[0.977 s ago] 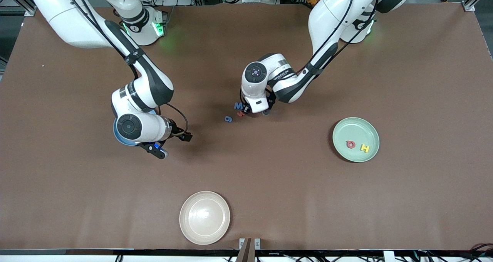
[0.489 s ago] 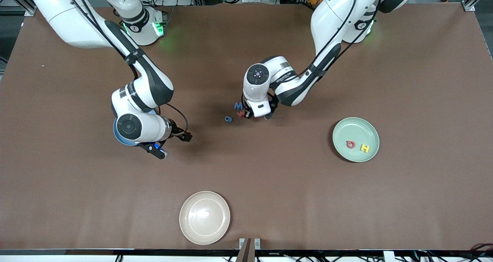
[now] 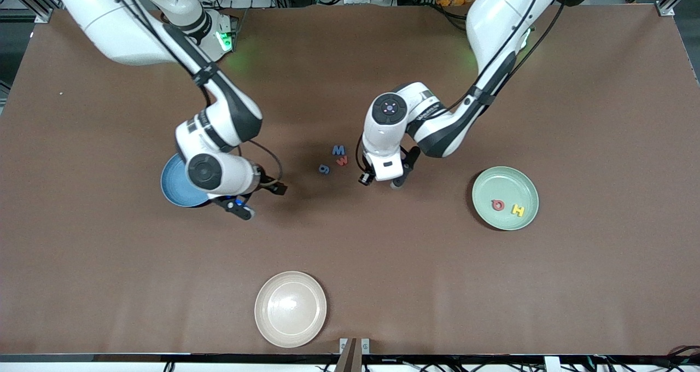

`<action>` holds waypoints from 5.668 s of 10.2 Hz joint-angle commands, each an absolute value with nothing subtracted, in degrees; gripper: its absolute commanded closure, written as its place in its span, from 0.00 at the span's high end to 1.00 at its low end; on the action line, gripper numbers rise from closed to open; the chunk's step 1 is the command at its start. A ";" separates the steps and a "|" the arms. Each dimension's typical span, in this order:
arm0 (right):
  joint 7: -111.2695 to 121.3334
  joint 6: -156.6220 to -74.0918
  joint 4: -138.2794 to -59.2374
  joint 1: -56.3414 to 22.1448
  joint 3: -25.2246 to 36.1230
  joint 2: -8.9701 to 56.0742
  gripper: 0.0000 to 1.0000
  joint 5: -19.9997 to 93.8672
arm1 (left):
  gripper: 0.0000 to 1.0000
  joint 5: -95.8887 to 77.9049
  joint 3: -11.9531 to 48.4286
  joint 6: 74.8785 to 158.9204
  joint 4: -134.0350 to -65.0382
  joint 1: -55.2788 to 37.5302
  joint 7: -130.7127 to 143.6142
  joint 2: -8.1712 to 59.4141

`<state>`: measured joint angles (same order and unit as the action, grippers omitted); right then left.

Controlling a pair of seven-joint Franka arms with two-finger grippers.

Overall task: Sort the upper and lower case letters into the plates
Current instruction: 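Grasp the teal R with the left gripper while the right gripper returns, then lower the R onto the green plate while the right gripper reaches the 6, then grasp the blue 6 with the right gripper while the left gripper reaches the W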

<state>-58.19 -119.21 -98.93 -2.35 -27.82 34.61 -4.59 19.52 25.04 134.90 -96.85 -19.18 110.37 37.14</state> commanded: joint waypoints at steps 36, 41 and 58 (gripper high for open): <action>-63.90 -140.80 -104.85 -15.47 -25.58 42.10 0.57 -13.62 | 1.00 13.54 45.78 112.94 -98.53 23.99 61.70 29.45; -63.90 -140.71 -104.85 -15.12 -25.58 42.10 0.45 -13.45 | 1.00 13.45 49.04 112.94 -96.94 24.61 65.83 27.96; -64.53 -130.80 -103.01 -7.40 -28.12 35.60 0.00 -12.74 | 1.00 16.34 51.77 113.82 -96.15 16.18 76.72 27.33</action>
<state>-66.44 -133.73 -101.97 -10.77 -26.50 37.57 -12.41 14.95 52.08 114.03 -96.41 17.63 74.44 27.33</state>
